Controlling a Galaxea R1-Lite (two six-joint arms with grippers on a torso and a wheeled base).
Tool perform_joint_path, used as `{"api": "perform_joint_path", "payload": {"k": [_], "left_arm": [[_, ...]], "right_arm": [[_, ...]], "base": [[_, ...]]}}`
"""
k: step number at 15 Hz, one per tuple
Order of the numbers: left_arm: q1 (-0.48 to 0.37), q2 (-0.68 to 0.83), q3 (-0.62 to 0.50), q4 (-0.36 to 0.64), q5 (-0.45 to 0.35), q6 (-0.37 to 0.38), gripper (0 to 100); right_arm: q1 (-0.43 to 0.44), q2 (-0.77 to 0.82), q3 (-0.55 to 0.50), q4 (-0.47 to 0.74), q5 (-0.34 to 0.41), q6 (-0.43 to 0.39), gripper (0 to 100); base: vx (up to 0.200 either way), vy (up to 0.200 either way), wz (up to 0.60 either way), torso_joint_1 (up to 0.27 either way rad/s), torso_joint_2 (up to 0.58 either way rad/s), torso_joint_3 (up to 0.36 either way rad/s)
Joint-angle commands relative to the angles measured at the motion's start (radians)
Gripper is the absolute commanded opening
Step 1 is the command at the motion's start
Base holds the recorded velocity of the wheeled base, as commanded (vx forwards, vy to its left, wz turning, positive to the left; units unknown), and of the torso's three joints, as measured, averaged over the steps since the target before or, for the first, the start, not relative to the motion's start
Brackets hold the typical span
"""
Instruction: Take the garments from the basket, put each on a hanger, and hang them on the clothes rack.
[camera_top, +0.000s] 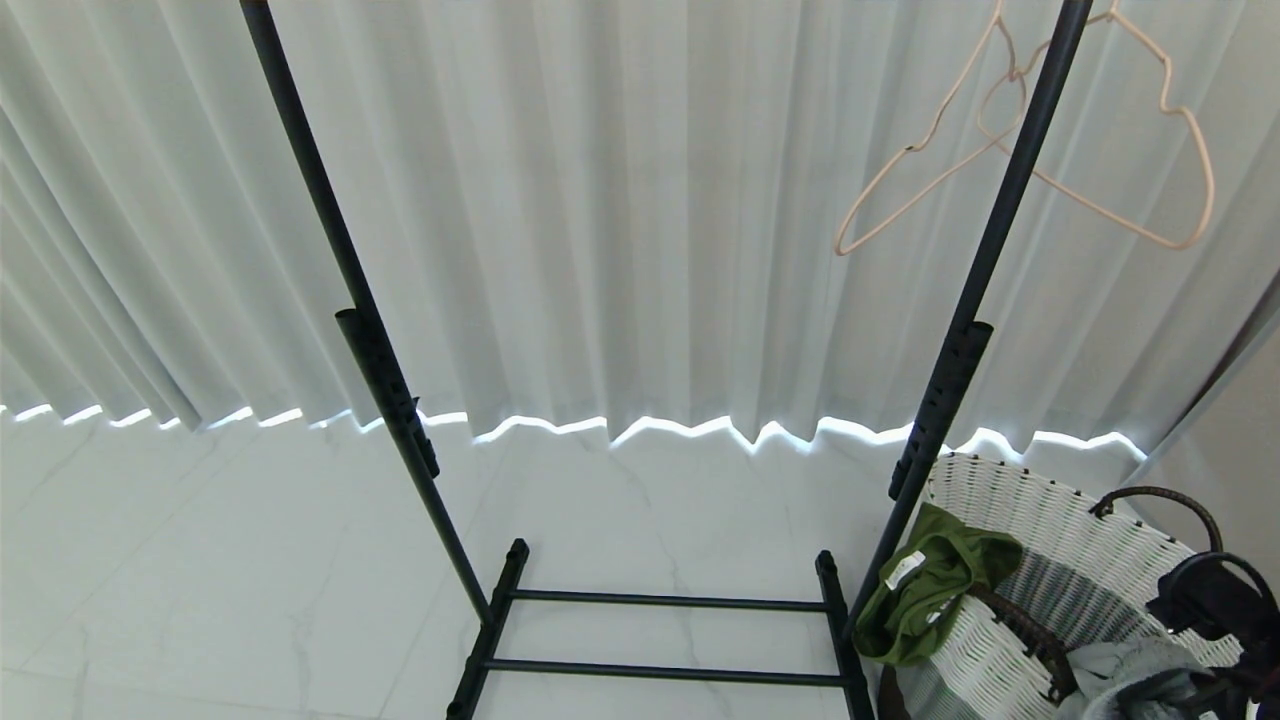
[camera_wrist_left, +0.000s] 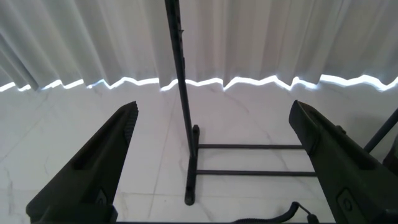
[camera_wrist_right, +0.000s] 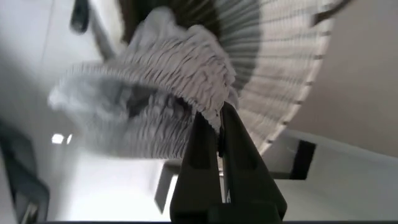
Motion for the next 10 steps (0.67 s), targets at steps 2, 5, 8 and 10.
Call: {"api": "perform_joint_path", "payload": {"k": [2,5,8,10], "left_arm": [[0.000,0.000,0.000,0.000,0.000,0.002,100],[0.000,0.000,0.000,0.000,0.000,-0.002,100],[0.000,0.000,0.000,0.000,0.000,0.000,100],[0.000,0.000,0.000,0.000,0.000,-0.003,100]], "right_arm": [[-0.021,-0.231,-0.152,0.139,-0.032,-0.004,0],[-0.017,-0.351,-0.420,0.495,-0.040,-0.005,0],[-0.006,-0.432,-0.650,0.784,-0.043,-0.008,0],[-0.006,-0.466,-0.678,0.821,-0.044,-0.024,0]], "base": [[0.000,0.000,0.00,0.000,0.00,0.000],[0.000,0.000,0.00,0.000,0.00,0.000],[-0.200,0.000,0.00,0.004,0.00,0.001],[-0.200,0.000,0.00,-0.002,0.01,0.005]]}}
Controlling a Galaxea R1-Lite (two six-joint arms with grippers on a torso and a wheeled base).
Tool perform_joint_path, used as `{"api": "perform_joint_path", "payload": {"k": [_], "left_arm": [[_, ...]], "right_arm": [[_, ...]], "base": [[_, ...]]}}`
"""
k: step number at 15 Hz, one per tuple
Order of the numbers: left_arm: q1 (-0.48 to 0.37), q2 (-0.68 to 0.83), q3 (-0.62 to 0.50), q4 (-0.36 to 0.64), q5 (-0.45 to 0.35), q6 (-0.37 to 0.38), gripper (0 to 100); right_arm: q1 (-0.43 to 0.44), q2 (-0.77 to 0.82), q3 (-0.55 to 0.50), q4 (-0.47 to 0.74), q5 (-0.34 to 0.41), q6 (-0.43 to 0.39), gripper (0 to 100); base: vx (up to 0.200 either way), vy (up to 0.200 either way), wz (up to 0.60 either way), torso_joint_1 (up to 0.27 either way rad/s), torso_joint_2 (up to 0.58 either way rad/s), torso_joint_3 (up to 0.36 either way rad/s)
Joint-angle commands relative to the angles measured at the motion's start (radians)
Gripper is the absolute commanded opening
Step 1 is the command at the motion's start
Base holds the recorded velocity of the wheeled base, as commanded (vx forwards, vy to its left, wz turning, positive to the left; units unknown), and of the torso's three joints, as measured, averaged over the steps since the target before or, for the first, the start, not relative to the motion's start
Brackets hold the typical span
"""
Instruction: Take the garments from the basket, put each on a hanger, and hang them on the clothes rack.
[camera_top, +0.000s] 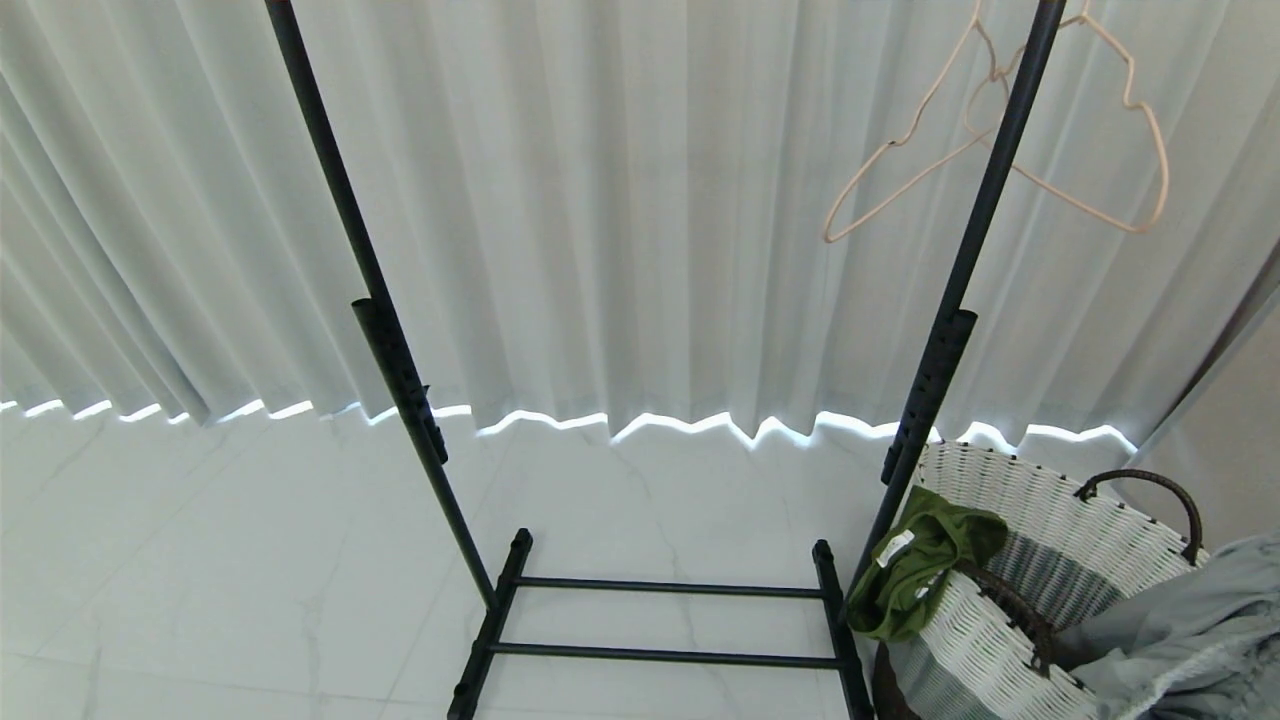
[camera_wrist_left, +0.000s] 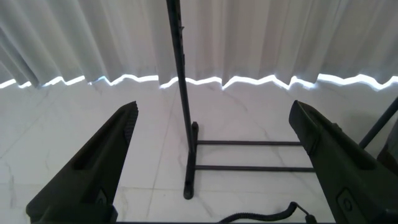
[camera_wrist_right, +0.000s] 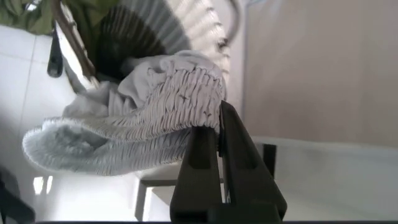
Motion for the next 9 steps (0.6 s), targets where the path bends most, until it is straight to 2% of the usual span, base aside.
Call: {"api": "perform_joint_path", "payload": {"k": [1,4,7,9], "left_arm": [[0.000,0.000,0.000,0.000,0.000,-0.002,100],[0.000,0.000,0.000,0.000,0.000,0.003,100],[0.000,0.000,0.000,0.000,0.000,0.004,100],[0.000,0.000,0.000,0.000,0.000,0.004,100]], "right_arm": [[0.002,-0.080,-0.040,0.012,0.000,-0.018,0],[0.005,-0.096,-0.035,0.009,0.003,-0.075,0],[0.058,-0.099,-0.037,0.006,0.005,-0.083,0],[0.128,-0.120,-0.038,0.006,0.005,-0.083,0]], "base": [[-0.200,0.000,0.00,0.002,0.00,0.007],[-0.200,0.000,0.00,0.002,0.00,0.002],[0.000,0.000,0.00,0.000,0.00,0.000],[0.000,0.000,0.00,0.000,0.00,0.000]]}}
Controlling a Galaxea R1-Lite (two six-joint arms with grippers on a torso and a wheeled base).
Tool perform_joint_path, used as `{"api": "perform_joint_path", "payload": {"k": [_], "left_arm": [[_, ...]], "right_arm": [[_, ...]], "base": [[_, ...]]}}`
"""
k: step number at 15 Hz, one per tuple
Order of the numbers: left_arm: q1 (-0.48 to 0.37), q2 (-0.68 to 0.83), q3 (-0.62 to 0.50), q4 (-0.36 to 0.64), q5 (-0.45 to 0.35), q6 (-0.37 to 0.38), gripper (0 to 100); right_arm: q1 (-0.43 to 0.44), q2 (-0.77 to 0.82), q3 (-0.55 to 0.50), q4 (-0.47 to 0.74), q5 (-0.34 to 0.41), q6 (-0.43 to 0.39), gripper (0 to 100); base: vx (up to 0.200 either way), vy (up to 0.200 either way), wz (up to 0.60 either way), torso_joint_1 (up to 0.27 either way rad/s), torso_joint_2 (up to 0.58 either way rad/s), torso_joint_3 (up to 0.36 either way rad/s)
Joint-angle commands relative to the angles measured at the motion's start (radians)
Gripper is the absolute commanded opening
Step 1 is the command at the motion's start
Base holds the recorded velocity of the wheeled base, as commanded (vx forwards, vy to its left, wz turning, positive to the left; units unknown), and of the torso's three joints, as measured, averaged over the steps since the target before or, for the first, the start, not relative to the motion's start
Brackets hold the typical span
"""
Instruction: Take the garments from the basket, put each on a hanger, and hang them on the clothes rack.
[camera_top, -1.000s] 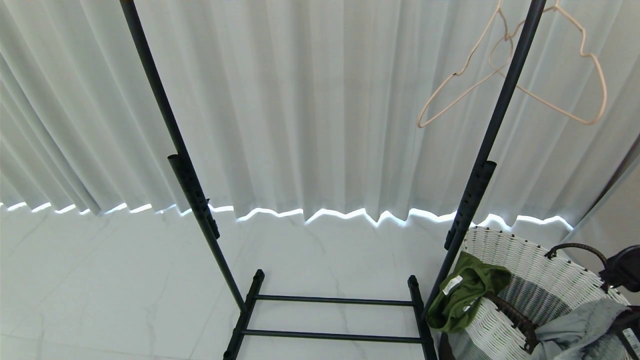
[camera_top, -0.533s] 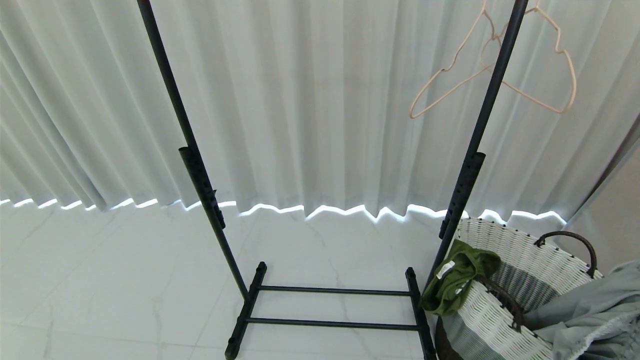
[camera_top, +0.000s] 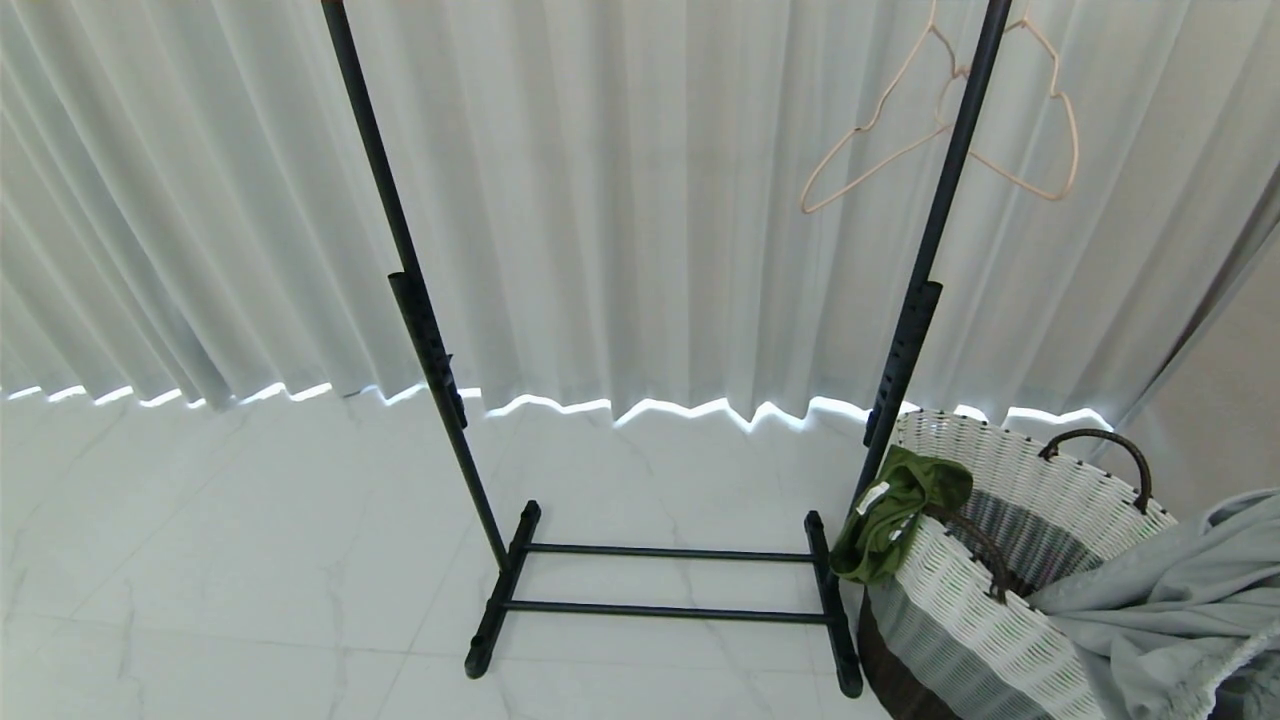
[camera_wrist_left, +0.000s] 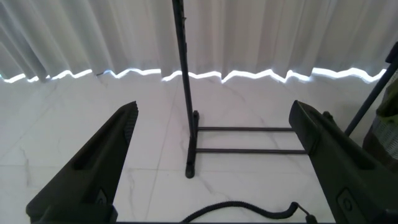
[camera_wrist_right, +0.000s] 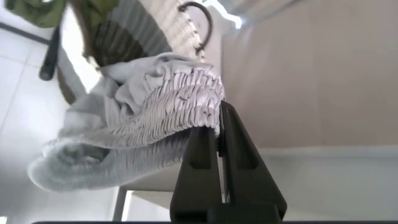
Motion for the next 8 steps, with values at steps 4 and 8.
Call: {"api": "perform_joint_path", "payload": {"k": [4,8], "left_arm": [[0.001,0.000,0.000,0.000,0.000,0.008,100],[0.001,0.000,-0.008,-0.008,-0.017,-0.015,100]], "right_arm": [[0.218,-0.042,-0.014,-0.001,0.004,0.004,0],[0.515,-0.007,-0.037,-0.019,0.006,0.091,0]], "base": [[0.000,0.000,0.00,0.000,0.00,0.000],[0.000,0.000,0.00,0.000,0.00,0.000]]}}
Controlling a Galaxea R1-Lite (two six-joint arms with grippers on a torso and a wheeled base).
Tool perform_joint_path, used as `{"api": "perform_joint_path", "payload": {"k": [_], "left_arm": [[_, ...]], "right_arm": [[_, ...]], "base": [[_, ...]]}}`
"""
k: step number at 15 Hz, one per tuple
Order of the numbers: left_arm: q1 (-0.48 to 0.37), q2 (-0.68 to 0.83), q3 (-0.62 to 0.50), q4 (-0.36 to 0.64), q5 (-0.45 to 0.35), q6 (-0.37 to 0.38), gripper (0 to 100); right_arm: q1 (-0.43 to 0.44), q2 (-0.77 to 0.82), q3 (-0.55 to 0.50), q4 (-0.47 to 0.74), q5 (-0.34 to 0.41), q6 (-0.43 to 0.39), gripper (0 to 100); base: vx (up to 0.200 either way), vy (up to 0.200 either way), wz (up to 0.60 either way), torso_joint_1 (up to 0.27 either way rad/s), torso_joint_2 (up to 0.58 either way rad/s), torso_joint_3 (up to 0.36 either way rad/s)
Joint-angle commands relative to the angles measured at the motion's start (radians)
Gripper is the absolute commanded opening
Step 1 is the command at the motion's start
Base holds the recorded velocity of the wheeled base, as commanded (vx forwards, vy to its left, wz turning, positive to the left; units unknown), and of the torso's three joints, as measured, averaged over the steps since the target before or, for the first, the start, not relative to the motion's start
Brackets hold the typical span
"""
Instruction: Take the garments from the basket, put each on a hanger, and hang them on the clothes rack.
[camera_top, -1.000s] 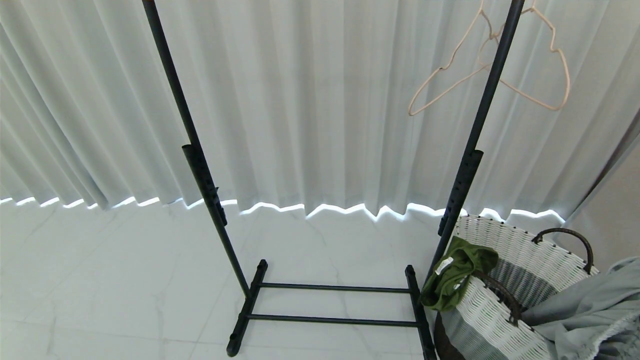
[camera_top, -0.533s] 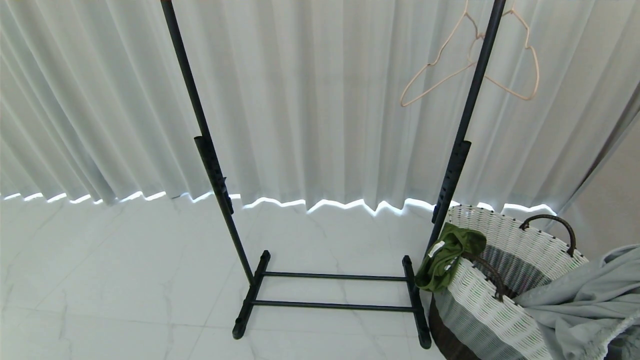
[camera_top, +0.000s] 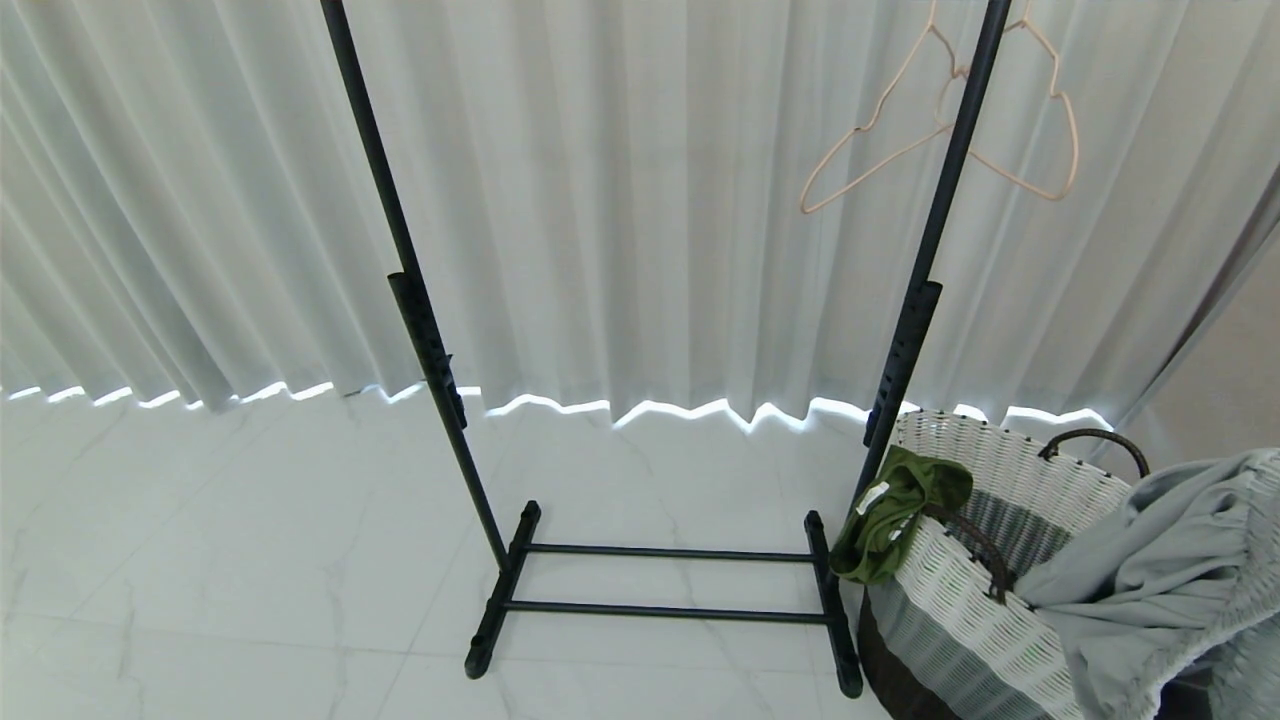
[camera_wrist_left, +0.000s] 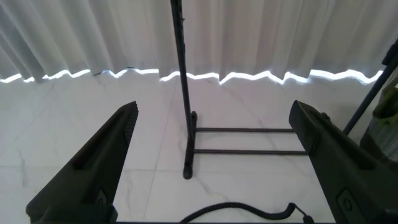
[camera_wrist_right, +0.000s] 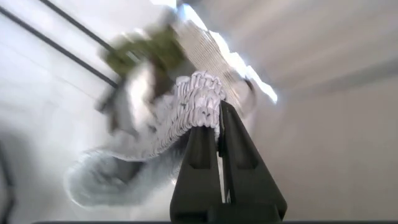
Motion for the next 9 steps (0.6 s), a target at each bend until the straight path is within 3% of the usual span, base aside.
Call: {"api": "perform_joint_path", "payload": {"k": [1,4,7,9], "left_arm": [[-0.001,0.009,-0.047,-0.002,-0.041,-0.008,100],[-0.044,0.227,-0.255,-0.013,-0.096,-0.036,100],[-0.152,0.454,-0.441,-0.014,-0.109,-0.038,100],[-0.224,0.566,-0.507,-0.026,-0.109,-0.042,100]], "right_arm": [[0.142,0.039,-0.032,-0.004,0.000,0.051,0],[0.187,0.098,-0.079,-0.021,0.001,0.060,0],[0.303,0.198,-0.094,-0.173,0.000,0.136,0],[0.345,0.259,-0.131,-0.228,0.000,0.158,0]], "base": [[0.000,0.000,0.00,0.000,0.00,0.000],[0.000,0.000,0.00,0.000,0.00,0.000],[0.000,0.000,0.00,0.000,0.00,0.000],[0.000,0.000,0.00,0.000,0.00,0.000]]}}
